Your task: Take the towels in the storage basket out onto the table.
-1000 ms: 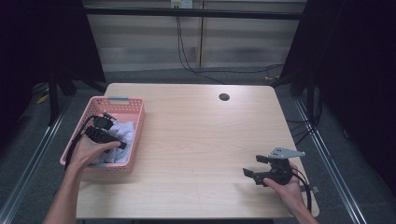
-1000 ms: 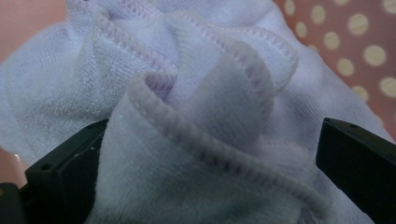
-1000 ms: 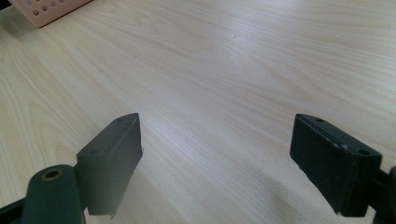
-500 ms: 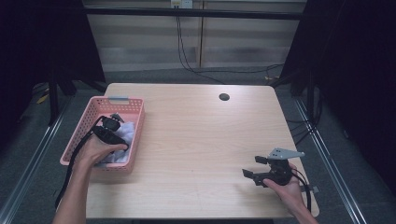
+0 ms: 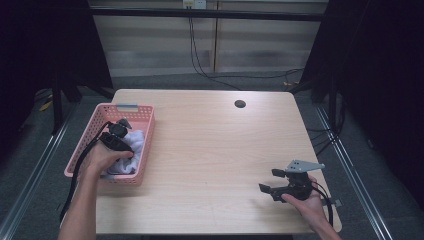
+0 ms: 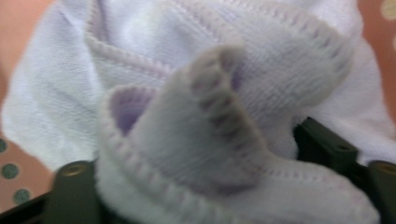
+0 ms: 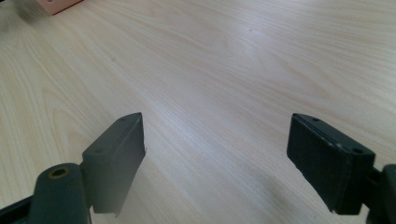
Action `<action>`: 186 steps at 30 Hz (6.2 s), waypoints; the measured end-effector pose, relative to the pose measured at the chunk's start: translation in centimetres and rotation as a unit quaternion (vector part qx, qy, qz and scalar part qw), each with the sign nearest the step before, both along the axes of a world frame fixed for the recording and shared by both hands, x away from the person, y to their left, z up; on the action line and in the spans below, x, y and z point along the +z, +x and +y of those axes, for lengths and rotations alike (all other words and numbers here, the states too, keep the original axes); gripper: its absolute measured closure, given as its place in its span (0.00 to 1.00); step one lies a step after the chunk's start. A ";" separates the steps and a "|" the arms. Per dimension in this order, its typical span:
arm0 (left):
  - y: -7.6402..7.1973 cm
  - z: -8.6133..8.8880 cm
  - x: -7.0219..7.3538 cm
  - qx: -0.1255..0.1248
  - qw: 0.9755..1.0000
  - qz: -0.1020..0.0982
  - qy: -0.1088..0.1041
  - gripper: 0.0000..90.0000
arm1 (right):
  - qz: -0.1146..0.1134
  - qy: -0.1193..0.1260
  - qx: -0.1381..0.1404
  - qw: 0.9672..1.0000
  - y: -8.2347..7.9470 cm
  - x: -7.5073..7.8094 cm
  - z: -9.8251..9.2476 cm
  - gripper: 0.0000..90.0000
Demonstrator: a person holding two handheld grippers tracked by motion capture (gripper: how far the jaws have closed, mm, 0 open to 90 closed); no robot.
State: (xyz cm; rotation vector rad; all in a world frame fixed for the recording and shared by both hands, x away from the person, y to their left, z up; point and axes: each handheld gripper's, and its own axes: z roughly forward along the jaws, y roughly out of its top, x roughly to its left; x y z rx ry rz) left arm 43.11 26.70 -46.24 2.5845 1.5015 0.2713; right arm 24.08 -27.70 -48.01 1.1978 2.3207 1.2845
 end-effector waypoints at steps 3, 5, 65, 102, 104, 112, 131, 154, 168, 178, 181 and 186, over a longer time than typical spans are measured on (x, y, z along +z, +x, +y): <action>-0.1 0.2 0.0 -0.001 1.000 -0.009 0.001 0.40 | 0.001 -0.001 -0.001 1.000 0.0 0.0 0.0 0.21; -0.1 0.2 0.1 0.000 1.000 -0.010 0.001 0.43 | 0.001 0.000 -0.001 1.000 0.0 0.0 0.0 0.21; -3.2 6.5 9.2 0.033 0.968 -0.122 -0.219 0.55 | 0.007 0.003 -0.007 1.000 0.3 -0.1 0.0 0.20; -3.7 -4.1 15.9 -0.097 0.965 -0.118 -0.215 0.55 | 0.007 0.005 -0.001 1.000 0.4 -0.1 0.1 0.20; -3.7 -5.1 16.2 -0.107 0.963 -0.117 -0.218 0.55 | 0.007 0.005 -0.001 1.000 0.4 -0.1 0.1 0.20; -3.5 -9.7 16.2 -0.140 0.958 -0.119 -0.222 0.55 | 0.005 0.006 0.000 1.000 0.3 0.0 0.0 0.20; -5.2 -18.2 7.7 -0.200 0.953 -0.061 -0.220 0.53 | 0.005 0.009 -0.005 1.000 0.1 0.2 -0.4 0.21; -7.8 -22.2 0.0 -0.268 0.942 -0.035 -0.200 0.21 | 0.010 -0.004 0.003 1.000 0.4 0.0 0.3 0.22; -10.3 -17.6 3.9 -0.240 0.937 -0.083 -0.239 0.19 | -0.004 -0.005 0.025 1.000 1.2 1.3 2.6 0.20; -13.7 -13.5 4.0 -0.210 0.931 -0.123 -0.272 0.37 | -0.018 0.010 0.056 0.998 3.0 3.1 5.9 0.26; -14.4 -13.1 2.9 -0.209 0.930 -0.133 -0.271 0.45 | -0.028 0.014 0.072 0.997 4.1 3.7 7.6 0.30; -13.2 -13.6 1.4 -0.203 0.932 -0.157 -0.255 0.48 | -0.034 0.025 0.097 0.994 6.4 4.2 10.7 0.32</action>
